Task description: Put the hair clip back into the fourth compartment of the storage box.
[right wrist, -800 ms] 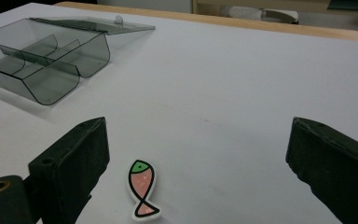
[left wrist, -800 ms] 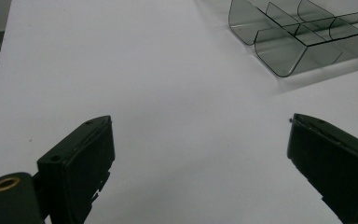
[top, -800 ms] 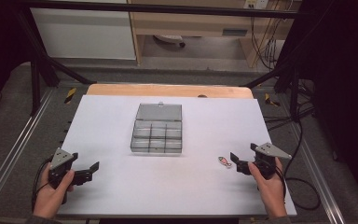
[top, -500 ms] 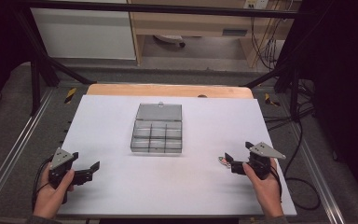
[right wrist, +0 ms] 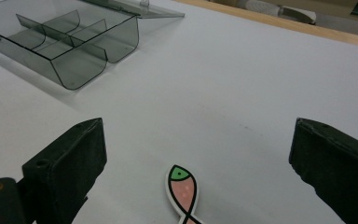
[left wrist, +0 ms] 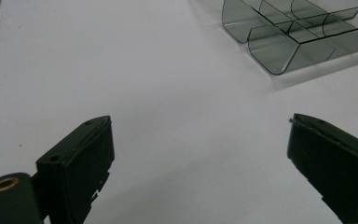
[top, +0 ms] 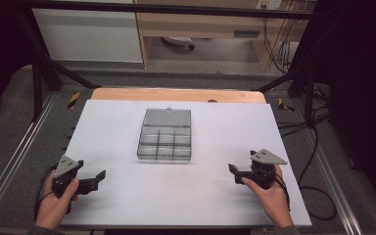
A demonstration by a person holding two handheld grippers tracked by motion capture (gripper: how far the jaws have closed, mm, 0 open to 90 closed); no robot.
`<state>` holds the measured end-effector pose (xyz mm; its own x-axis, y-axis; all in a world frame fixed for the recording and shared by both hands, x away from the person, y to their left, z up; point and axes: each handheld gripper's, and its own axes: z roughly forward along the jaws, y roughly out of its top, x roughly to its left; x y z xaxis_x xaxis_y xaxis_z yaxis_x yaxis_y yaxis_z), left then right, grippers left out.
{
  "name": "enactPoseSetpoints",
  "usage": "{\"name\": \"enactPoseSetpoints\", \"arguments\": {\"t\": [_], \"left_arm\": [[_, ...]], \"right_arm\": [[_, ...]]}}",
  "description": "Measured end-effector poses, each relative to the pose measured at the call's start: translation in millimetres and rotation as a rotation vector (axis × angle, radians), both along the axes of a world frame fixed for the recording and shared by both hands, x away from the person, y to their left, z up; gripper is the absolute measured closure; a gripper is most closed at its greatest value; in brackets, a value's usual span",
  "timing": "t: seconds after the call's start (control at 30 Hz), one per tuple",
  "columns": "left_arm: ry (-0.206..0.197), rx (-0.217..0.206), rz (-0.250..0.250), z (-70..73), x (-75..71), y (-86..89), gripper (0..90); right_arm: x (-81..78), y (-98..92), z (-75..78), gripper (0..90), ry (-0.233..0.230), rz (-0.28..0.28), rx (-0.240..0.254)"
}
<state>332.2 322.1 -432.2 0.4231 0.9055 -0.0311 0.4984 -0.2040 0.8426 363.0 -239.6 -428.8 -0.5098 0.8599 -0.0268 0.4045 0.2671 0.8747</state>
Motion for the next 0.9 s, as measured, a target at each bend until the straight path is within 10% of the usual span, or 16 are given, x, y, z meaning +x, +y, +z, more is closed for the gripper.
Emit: {"name": "enactPoseSetpoints", "arguments": {"t": [0.43, 0.9], "left_arm": [[0.009, 0.01, -0.008, -0.8, -0.5, -1.2, 7.1], [0.014, 0.021, -0.012, -1.6, -0.2, -1.6, 7.1]], "right_arm": [[2.3, 13.4, -15.1, 16.7, 0.129, 0.05, -0.096], [0.7, 5.1, -10.5, 58.1, 0.095, 0.02, -0.086]]}}
